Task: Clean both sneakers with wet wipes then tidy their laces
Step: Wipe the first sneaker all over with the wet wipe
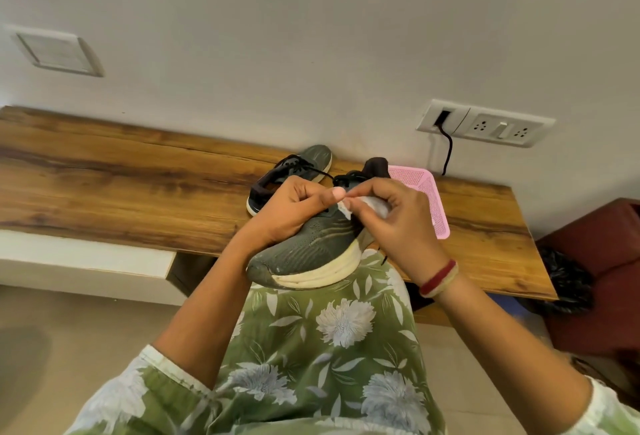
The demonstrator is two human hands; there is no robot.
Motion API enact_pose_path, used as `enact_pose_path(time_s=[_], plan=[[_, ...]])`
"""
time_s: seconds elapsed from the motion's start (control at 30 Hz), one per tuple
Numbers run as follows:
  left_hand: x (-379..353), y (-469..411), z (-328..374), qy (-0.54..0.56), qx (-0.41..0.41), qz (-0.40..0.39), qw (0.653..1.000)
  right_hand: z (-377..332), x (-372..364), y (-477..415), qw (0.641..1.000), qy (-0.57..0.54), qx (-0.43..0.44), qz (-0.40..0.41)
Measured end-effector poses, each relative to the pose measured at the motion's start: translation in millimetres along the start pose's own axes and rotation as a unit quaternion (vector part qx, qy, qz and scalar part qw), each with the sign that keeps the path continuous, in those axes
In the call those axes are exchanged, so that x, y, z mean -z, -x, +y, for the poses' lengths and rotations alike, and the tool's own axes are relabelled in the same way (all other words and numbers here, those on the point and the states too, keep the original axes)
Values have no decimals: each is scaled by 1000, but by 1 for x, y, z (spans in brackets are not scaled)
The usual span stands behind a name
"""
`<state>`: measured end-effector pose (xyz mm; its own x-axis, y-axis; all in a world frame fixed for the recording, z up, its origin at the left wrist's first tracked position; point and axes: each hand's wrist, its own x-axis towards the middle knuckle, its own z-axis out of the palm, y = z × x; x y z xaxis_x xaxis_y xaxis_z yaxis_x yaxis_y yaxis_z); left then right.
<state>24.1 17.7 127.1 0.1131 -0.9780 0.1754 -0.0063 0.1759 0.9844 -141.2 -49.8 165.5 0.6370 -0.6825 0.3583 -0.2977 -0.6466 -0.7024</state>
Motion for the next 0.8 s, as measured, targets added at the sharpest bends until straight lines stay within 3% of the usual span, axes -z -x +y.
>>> enact_pose_path(time_s=[0.13, 0.27, 0.4, 0.53, 0.7, 0.8], plan=[[-2, 2, 3, 5, 2, 2, 1000, 20, 9, -12, 997, 56, -37, 36], [-1, 3, 4, 6, 10, 9, 1000, 1, 5, 0, 999, 14, 16, -33], [-1, 4, 3, 9, 12, 2, 1000, 11, 13, -16, 983, 180, 19, -21], [1, 4, 3, 11, 5, -4, 1000, -3, 7, -8, 998, 29, 11, -48], [0, 6, 5, 21, 14, -11, 1000, 10, 13, -21, 986, 164, -4, -21], [2, 6, 4, 27, 21, -18, 999, 1, 8, -15, 997, 64, -10, -39]])
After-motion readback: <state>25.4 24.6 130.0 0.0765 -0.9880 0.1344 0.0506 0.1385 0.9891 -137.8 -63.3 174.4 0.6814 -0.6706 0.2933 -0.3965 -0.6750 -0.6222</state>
